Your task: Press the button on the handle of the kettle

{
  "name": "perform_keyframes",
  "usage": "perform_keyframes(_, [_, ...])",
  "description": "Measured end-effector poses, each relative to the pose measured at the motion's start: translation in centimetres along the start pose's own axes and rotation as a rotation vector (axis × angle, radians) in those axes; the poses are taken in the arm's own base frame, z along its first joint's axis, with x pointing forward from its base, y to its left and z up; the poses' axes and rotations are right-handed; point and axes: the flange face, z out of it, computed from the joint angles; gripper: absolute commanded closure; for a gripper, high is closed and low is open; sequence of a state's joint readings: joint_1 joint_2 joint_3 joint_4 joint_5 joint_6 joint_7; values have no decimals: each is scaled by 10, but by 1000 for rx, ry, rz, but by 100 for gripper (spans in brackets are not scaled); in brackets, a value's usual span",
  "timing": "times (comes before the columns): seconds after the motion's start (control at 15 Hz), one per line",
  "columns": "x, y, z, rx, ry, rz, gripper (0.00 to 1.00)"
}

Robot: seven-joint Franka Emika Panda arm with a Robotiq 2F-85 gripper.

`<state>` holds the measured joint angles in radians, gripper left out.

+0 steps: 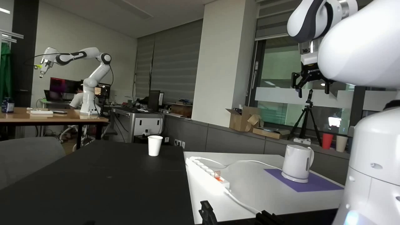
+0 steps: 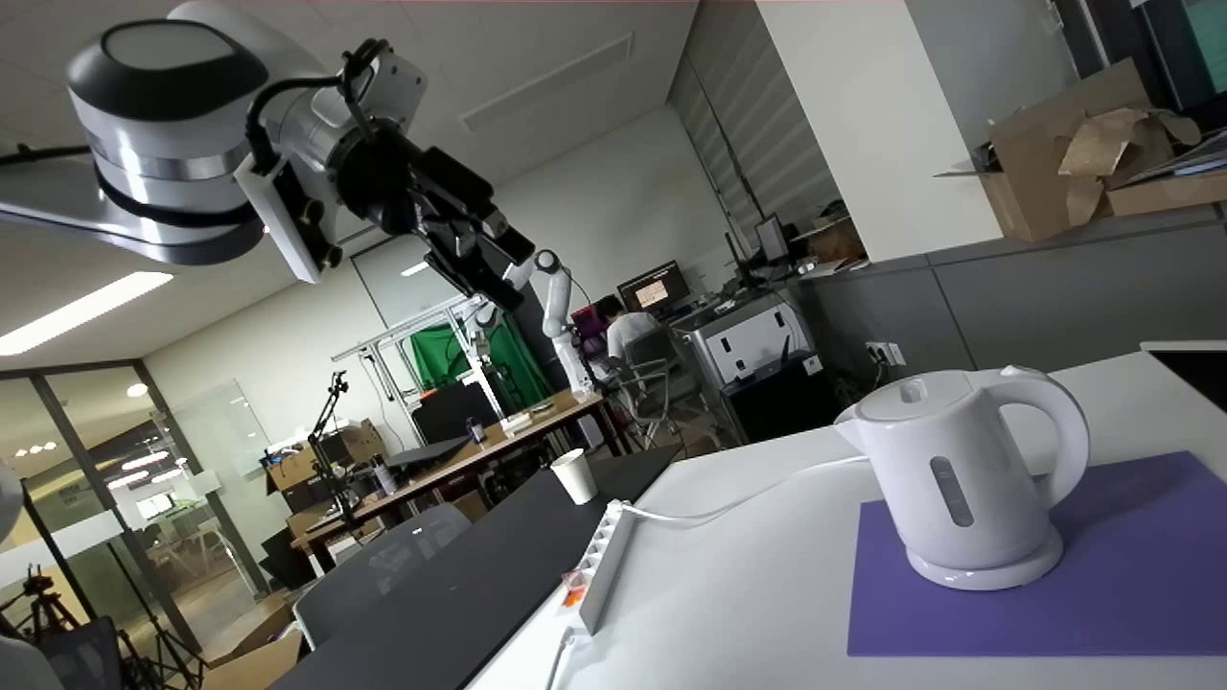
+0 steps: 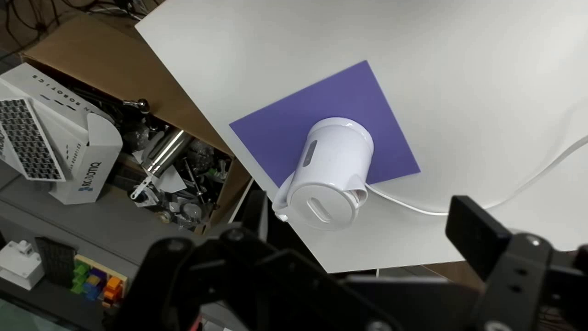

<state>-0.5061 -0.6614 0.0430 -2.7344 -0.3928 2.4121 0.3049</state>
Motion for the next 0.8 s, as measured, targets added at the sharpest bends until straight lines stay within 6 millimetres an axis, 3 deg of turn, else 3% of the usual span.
perform_keyframes(0.8, [4, 5, 4, 16, 7, -4, 0])
